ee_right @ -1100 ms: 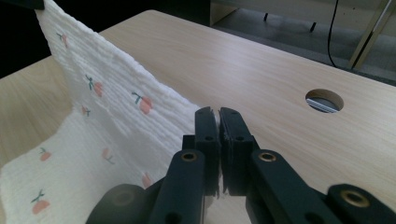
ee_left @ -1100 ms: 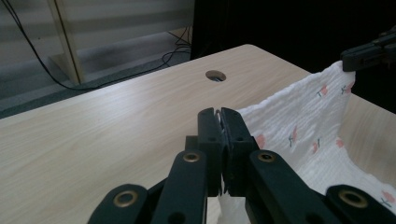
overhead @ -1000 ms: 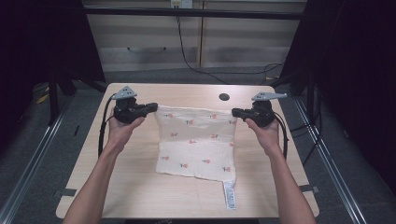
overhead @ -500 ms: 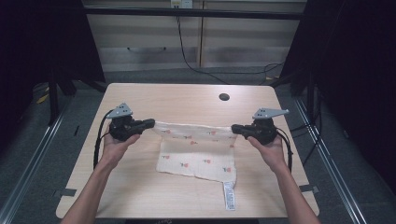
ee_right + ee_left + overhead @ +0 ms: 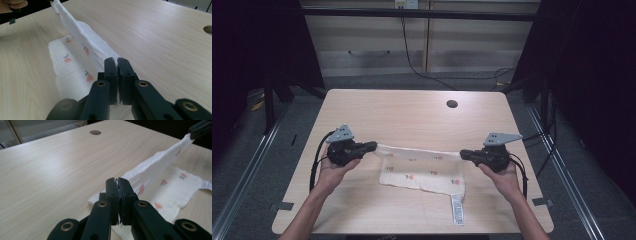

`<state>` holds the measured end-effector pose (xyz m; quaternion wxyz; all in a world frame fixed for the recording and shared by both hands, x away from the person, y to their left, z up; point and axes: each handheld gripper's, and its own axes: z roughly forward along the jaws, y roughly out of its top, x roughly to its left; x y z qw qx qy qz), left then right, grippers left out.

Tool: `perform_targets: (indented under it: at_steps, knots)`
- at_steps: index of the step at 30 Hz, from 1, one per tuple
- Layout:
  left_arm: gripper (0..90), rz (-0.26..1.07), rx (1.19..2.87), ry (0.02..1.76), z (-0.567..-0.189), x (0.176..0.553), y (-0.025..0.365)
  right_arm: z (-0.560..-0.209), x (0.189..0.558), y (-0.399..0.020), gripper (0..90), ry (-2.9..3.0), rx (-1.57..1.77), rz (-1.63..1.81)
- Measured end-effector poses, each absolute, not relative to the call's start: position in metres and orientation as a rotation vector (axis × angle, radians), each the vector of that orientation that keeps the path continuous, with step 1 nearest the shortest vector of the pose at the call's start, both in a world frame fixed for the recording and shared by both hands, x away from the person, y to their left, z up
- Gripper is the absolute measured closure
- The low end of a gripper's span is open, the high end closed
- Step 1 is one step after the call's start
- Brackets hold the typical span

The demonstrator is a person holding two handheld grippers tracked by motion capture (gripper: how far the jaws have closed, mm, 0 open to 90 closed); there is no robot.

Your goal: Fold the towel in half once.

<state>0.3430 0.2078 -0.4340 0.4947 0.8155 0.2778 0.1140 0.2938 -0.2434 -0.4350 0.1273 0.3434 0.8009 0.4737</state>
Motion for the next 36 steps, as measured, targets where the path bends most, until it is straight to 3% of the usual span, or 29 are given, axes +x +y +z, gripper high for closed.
perform_targets:
  at_steps: [20,36]
  knots:
    - [87.6,0.181,2.129,0.674,-0.483,0.314,0.204,-0.477,0.262,-0.230,85.0,2.464,1.008,1.280]
    - [82.7,0.128,2.142,0.649,-0.491,0.308,0.202,-0.486,0.255,-0.227,79.7,2.527,1.008,1.250]
